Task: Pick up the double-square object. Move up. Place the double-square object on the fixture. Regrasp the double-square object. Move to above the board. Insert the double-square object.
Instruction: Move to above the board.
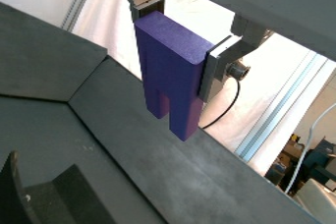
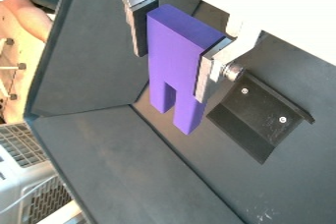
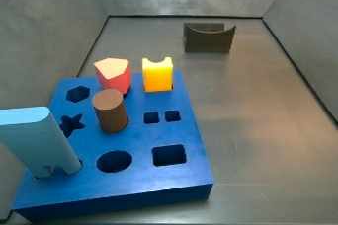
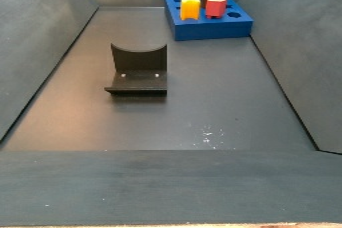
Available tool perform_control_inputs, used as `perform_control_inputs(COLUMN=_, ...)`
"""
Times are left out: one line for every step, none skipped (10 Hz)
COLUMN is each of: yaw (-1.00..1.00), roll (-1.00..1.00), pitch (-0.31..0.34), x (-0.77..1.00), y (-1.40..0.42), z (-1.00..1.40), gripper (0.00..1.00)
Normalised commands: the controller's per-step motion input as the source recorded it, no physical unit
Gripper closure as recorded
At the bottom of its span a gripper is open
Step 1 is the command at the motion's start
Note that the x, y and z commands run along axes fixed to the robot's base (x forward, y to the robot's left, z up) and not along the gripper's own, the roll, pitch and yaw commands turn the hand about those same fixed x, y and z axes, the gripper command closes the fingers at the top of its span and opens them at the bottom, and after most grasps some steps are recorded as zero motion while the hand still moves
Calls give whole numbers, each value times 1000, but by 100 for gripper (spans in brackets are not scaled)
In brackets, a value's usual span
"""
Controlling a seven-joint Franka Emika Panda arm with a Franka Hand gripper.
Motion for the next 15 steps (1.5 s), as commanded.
perform_control_inputs(yaw=98, roll=-38, pitch=84, x=52, y=-25, z=472, gripper=100)
perform_control_inputs(yaw=90, roll=-44, pitch=68, x=31, y=-15, z=283, gripper=100)
perform_control_inputs(yaw=87, roll=-47, pitch=65, x=24, y=-12, z=188, gripper=100)
perform_control_inputs(yaw=-89, roll=-1000, pitch=-30, x=-875, y=-1000, z=161, gripper=100)
perform_control_inputs(yaw=-89, roll=-1000, pitch=-47, x=-890, y=-1000, z=177, gripper=100)
perform_control_inputs(yaw=-87, roll=-1000, pitch=-74, x=-950, y=-1000, z=174, gripper=100)
perform_control_inputs(yaw=-85, roll=-1000, pitch=-84, x=-977, y=-1000, z=161, gripper=100)
perform_control_inputs(yaw=-82, roll=-1000, pitch=-107, x=-1000, y=-995, z=167, gripper=100)
perform_control_inputs(yaw=-80, roll=-1000, pitch=-122, x=-1000, y=-961, z=161, gripper=100)
perform_control_inputs(yaw=-81, roll=-1000, pitch=-129, x=-1000, y=-912, z=146, gripper=100)
perform_control_inputs(yaw=-88, roll=-1000, pitch=-132, x=-1000, y=-887, z=159, gripper=100)
perform_control_inputs(yaw=-94, roll=-1000, pitch=-146, x=-820, y=-657, z=112, gripper=100)
perform_control_inputs(yaw=-96, roll=-1000, pitch=-152, x=-646, y=-482, z=80, gripper=100)
perform_control_inputs(yaw=-92, roll=-1000, pitch=-150, x=-363, y=-213, z=40, gripper=100)
perform_control_inputs(yaw=-74, roll=-812, pitch=-116, x=-224, y=-110, z=19, gripper=100)
